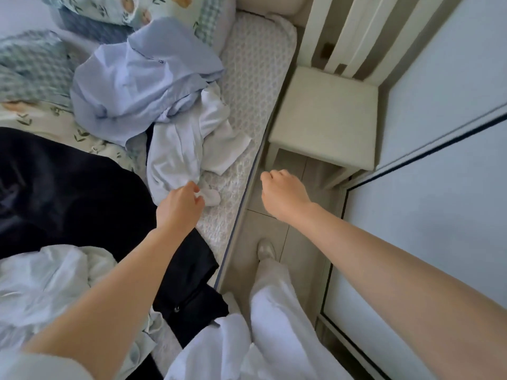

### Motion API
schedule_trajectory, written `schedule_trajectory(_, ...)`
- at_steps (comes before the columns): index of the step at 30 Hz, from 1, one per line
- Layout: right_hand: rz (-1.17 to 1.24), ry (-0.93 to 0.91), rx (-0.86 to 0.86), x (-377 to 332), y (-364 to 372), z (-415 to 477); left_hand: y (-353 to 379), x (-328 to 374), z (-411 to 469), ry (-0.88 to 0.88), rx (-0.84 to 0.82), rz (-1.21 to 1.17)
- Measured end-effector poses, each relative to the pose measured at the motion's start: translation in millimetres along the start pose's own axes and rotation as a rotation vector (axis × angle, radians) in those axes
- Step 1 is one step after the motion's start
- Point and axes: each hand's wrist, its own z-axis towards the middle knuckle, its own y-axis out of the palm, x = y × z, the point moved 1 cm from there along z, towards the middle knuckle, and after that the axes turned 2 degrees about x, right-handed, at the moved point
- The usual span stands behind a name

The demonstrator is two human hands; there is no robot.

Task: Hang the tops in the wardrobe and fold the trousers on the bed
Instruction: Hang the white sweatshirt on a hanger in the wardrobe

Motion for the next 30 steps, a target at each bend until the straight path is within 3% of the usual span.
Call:
schedule_trajectory(9,-0.02,-0.09,-0.111,38,4,185,21,-7,137,-0.182,0.004,-0.02)
schedule_trajectory(18,-0.009,-0.137,-0.119,28,58,327,57,-33,264,-0.138,0.031,0.091)
schedule_trajectory(22,-0.111,-0.198,-0.101,21,84,374,84,-47,298,-0.141,-0.046,0.226)
schedule_trajectory(26,-0.142,-0.188,-0.172,13,105,407,112,-62,311,-0.184,-0.161,0.161)
schedule_trajectory(30,-0.136,-0.131,-0.263,8,116,420,125,-77,313,-0.118,-0.233,0.117)
